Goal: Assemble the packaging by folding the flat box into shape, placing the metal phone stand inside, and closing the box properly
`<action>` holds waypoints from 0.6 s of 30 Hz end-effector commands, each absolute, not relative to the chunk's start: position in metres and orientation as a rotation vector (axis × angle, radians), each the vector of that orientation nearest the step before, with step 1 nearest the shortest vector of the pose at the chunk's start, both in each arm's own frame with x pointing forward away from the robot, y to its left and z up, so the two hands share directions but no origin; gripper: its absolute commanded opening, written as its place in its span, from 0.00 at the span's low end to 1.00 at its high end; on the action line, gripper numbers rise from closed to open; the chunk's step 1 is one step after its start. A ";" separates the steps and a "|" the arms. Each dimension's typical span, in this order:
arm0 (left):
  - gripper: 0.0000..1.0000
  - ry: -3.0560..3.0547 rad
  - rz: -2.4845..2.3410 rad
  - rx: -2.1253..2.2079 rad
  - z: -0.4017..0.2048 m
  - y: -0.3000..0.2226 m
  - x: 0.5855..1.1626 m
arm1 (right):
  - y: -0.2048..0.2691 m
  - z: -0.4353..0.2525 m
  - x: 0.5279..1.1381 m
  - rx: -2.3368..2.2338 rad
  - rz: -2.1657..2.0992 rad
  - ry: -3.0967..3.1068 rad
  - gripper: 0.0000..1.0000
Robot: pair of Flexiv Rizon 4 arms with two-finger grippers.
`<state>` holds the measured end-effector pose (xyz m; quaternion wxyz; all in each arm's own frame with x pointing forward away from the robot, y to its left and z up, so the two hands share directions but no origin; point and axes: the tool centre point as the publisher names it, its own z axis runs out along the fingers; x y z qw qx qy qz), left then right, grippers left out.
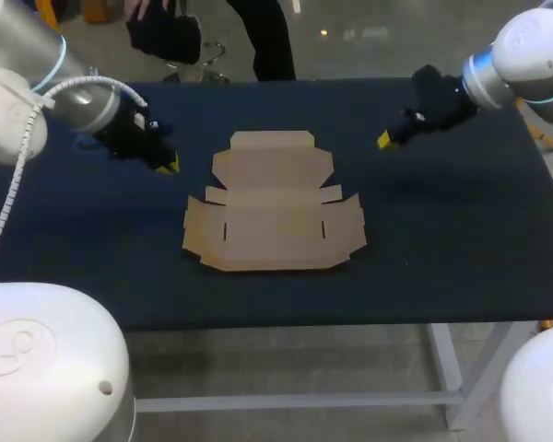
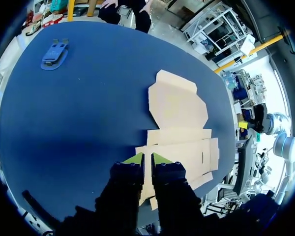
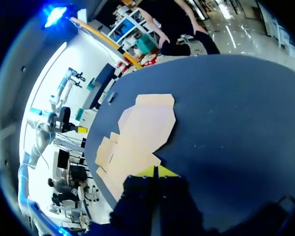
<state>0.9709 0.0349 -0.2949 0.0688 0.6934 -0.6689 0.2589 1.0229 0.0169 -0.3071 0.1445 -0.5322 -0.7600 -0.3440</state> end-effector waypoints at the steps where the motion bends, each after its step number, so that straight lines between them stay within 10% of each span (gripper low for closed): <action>1: 0.00 -2.012 0.783 2.064 -0.305 0.041 0.979 | 0.024 -0.317 1.023 -1.582 -0.952 -2.140 0.00; 18: 0.00 -2.024 0.777 2.059 -0.311 0.041 0.980 | 0.025 -0.325 1.022 -1.616 -0.921 -2.088 0.00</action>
